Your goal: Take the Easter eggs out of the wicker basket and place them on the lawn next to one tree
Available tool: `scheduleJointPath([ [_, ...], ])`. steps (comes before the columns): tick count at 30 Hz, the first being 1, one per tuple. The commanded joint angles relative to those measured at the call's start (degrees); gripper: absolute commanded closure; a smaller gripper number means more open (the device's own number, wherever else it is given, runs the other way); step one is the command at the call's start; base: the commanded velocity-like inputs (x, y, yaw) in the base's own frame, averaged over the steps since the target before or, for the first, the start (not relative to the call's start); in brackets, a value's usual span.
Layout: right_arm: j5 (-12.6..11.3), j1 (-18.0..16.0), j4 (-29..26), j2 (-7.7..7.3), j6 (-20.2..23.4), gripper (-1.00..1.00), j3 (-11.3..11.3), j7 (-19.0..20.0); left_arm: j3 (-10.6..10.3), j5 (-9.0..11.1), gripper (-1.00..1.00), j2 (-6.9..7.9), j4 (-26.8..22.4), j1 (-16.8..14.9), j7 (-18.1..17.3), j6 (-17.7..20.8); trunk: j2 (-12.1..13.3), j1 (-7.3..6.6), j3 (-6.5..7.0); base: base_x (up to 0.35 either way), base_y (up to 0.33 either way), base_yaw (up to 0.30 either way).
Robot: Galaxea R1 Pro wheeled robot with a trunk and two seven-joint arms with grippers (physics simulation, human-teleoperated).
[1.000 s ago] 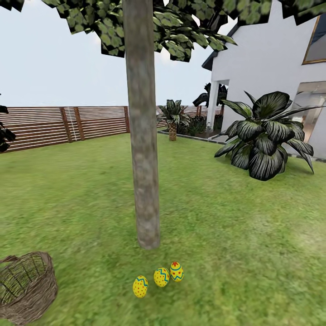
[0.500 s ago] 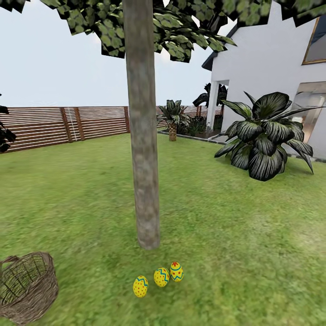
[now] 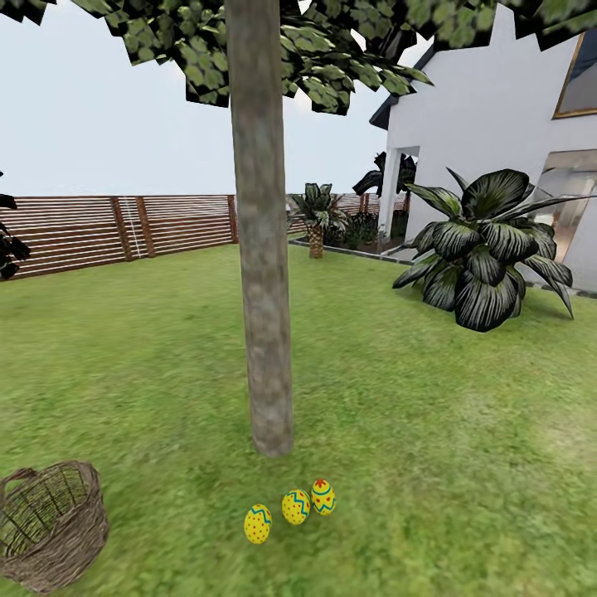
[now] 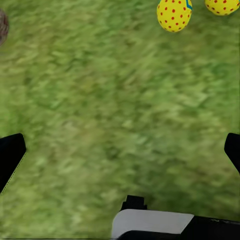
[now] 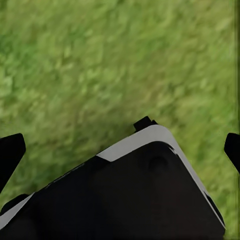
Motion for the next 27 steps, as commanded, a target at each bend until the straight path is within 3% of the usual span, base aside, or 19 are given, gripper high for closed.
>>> scheduleJointPath([
  [1, -0.4, 0.0, 1.1, 0.01, -1.5, -1.00, 0.0, -0.2, -0.6, 0.5, -1.00, 0.79, 0.1, 0.3, 0.3, -0.2, 0.0, 0.02, -0.02, 0.000, 0.000, 0.000],
  [5, -0.4, 0.0, 3.4, -0.03, -5.2, -1.00, -0.1, -0.3, -0.5, 0.5, -1.00, 2.66, 0.1, 1.5, 0.3, -0.1, 0.0, 0.02, -0.02, 0.000, 0.000, 0.000],
  [12, -0.8, 0.0, 6.6, -0.29, -7.2, -1.00, -0.5, -0.3, -0.3, 0.7, -1.00, 4.26, 0.1, 5.5, 0.3, -0.1, 0.0, 0.02, -0.02, 0.000, 0.000, 0.000],
  [19, -1.0, 0.0, 9.0, -0.67, -9.1, -1.00, -0.6, -0.3, -0.3, 0.7, -1.00, 7.51, 0.1, 7.1, 0.3, -0.1, 0.0, 0.02, -0.02, 0.000, 0.000, 0.000],
  [27, -1.0, 0.0, 12.0, -0.92, -10.1, -1.00, -0.6, -0.3, -0.4, 0.6, -1.00, 8.41, 0.1, 9.7, 0.3, -0.1, 0.0, 0.02, -0.02, 0.000, 0.000, 0.000],
])
